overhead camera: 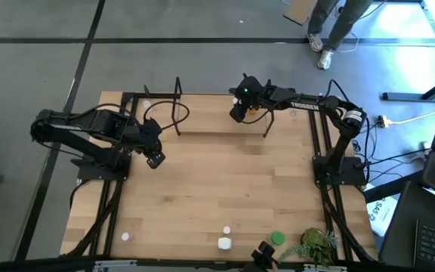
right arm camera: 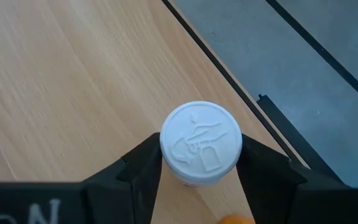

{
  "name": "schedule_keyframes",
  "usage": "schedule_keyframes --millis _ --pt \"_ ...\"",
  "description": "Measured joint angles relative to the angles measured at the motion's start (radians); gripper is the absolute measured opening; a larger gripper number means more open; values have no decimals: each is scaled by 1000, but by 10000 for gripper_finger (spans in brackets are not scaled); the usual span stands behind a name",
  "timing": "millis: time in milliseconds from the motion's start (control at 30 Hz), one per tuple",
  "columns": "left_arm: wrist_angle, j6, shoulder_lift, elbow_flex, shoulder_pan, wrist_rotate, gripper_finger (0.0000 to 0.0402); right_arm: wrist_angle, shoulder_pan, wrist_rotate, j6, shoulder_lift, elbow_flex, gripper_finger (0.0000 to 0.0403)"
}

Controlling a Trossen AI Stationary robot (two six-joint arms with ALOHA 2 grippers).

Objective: Pick and place medicine bottles onto shelf by color
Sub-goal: Put the white and pink pill bottle on the shelf

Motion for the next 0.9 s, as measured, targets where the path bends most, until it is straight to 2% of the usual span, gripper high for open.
schedule_keyframes --millis 333,900 --pt "0 0 0 0 0 0 0 5 0 0 -2 0 0 226" --pt "0 0 0 0 0 1 0 5 0 0 -7 -2 0 229"
